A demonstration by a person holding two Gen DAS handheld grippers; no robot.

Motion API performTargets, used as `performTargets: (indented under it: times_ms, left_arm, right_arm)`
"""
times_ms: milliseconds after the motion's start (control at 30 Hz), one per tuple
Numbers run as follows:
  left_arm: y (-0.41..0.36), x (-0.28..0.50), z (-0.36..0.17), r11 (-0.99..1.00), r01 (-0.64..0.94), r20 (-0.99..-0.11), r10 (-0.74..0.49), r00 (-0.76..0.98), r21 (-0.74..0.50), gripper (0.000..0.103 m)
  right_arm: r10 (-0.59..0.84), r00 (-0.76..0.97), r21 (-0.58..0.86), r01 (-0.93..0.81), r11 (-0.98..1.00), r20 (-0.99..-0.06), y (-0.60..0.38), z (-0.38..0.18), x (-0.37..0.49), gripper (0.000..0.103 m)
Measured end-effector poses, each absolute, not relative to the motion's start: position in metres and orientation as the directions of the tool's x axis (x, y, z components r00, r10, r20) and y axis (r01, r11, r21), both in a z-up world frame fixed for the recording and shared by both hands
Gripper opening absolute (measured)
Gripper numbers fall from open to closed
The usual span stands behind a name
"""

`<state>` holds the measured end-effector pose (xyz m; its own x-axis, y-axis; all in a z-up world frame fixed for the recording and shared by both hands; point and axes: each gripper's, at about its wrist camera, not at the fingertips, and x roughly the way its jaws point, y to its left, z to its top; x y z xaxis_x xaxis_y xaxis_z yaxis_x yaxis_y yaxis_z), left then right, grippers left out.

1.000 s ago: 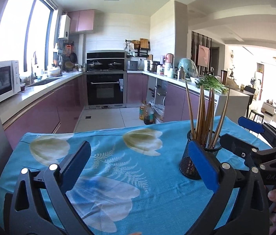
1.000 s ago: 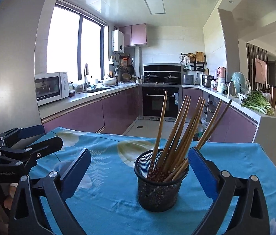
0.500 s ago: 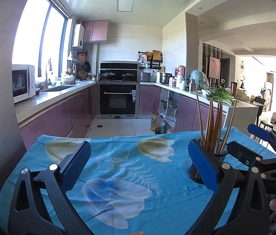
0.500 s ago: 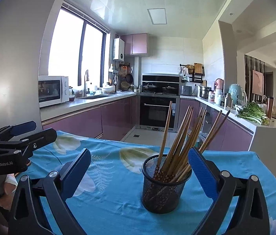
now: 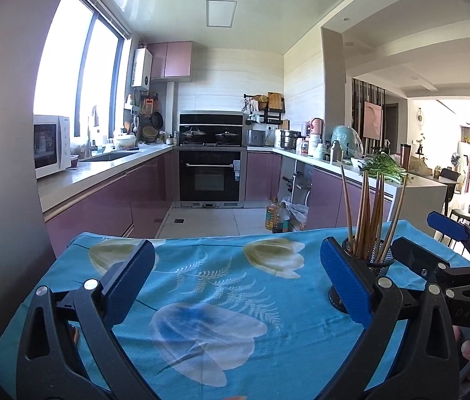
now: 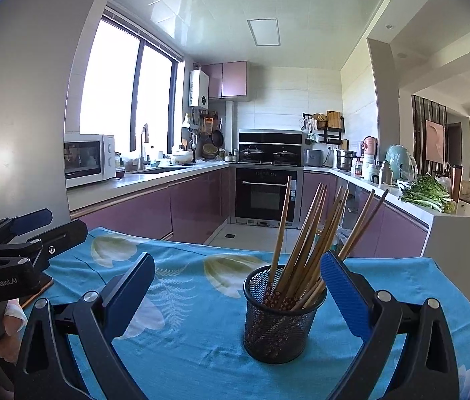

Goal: Organize utensils

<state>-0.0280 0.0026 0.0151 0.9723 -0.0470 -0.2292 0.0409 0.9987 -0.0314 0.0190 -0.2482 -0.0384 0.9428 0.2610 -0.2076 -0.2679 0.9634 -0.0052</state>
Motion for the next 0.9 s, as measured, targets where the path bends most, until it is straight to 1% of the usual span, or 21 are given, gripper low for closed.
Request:
performTargets:
  times_ms: [900]
  left_arm:
    - [0.0020,-0.0332,0.0177,1.000,0.024,-0.216,-0.027,0.976,-0.014,0.098]
  right_arm:
    - [0.262,0.944,-0.001,-0.268,0.963,-0.202,-0.2482,-0.0394,0.0177,0.096]
